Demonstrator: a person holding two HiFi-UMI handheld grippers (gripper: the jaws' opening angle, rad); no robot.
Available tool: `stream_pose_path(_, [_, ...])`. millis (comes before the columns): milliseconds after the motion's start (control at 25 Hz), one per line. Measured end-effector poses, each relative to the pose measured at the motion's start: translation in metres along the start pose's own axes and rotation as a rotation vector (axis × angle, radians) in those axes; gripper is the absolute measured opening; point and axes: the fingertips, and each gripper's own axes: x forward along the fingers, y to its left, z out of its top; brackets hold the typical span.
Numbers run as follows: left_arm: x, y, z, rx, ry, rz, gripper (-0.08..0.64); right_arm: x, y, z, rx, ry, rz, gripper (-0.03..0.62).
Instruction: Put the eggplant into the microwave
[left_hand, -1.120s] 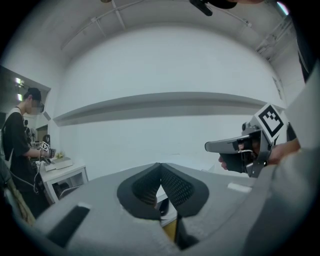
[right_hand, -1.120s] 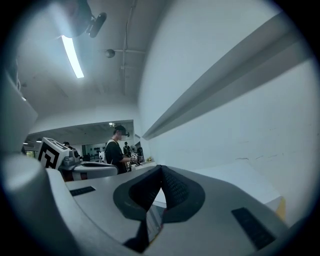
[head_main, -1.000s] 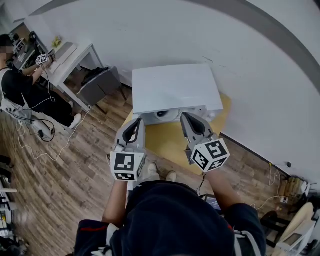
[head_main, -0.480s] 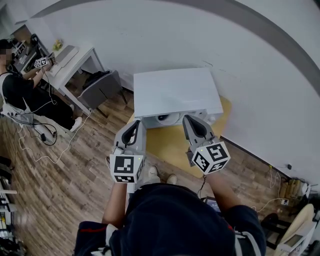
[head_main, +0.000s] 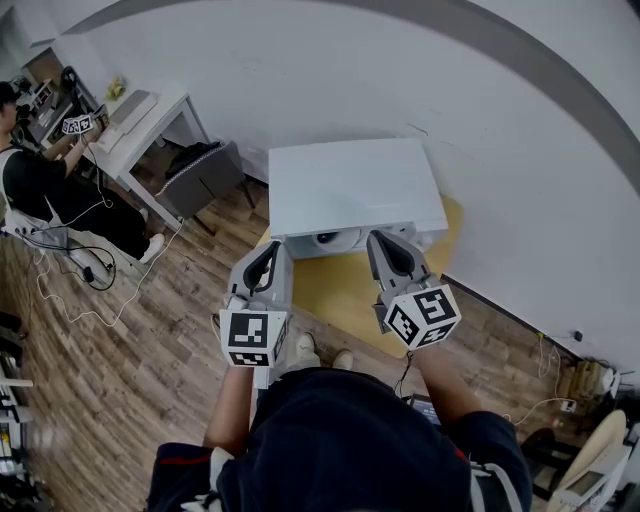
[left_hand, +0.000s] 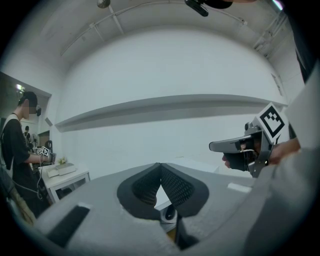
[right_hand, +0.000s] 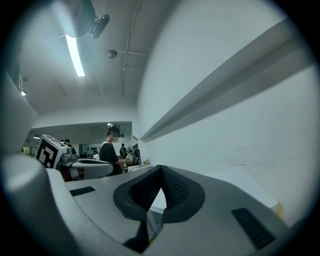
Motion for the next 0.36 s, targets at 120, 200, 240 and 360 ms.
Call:
stream_pose_path(120, [0.0015,0.0003,0.0010,0.001,-0.001,0.000,0.014,0.0011,-0.0016,0.0002,0.003,0.000,0.000,0.011])
stream_pose_path(200, [0.0020,0.0005,0.0016,0.002,-0.001,0.001,0.014,0.0016,-0.0019,0.0006,0.002,-0.001,0.000,0.011])
stream_pose_path(240, [0.0022,0.0007,0.0018,0.003,-0.001,0.001,0.014,0.0020,-0.0019,0.0007,0.001,-0.001,0.000,0.011])
stream_pose_path(360, [0.0029,0.0013,0.0007,0.003,-0.001,0.001,0.014,0.0033,-0.0019,0.0002,-0.004,0.001,0.001,0.011])
